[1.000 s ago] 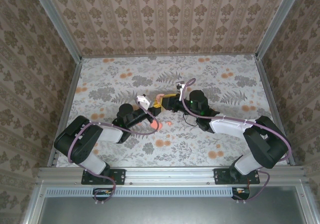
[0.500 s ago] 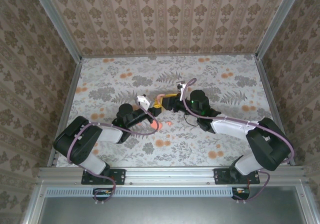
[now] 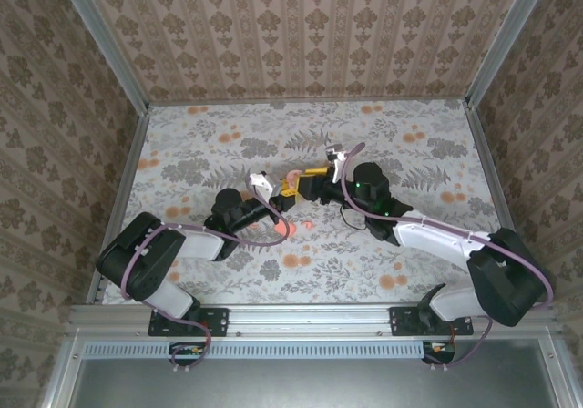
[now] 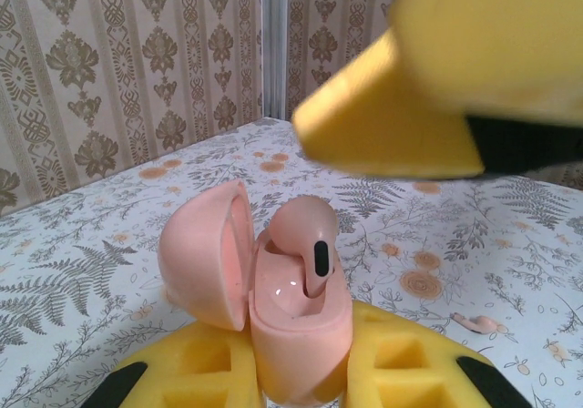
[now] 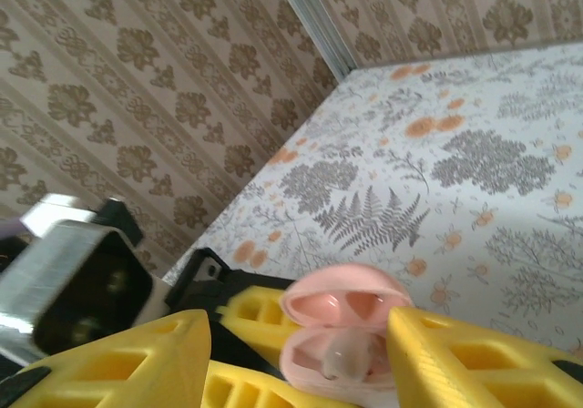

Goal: Insert the wireless bluetooth earbuds into the charging case

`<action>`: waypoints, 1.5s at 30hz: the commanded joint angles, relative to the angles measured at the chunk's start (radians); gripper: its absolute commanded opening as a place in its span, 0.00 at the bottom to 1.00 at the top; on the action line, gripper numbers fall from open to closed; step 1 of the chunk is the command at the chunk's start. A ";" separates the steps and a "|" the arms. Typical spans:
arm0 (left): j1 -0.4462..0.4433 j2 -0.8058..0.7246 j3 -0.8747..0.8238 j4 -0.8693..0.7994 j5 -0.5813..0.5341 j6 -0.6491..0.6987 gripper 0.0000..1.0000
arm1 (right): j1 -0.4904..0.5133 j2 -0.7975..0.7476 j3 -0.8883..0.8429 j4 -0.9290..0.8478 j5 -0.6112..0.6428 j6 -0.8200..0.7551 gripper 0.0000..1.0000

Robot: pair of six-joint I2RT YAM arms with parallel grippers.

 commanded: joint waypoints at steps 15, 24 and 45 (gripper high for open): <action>-0.004 -0.053 0.011 0.015 0.065 0.031 0.09 | -0.141 -0.219 -0.008 -0.307 -0.259 -0.489 0.63; -0.004 -0.057 0.011 0.016 0.084 0.026 0.09 | -0.226 -0.219 0.072 -0.650 -0.486 -0.969 0.63; -0.005 -0.083 0.028 -0.039 0.152 0.014 0.09 | -0.225 -0.226 0.091 -0.700 -0.508 -1.174 0.55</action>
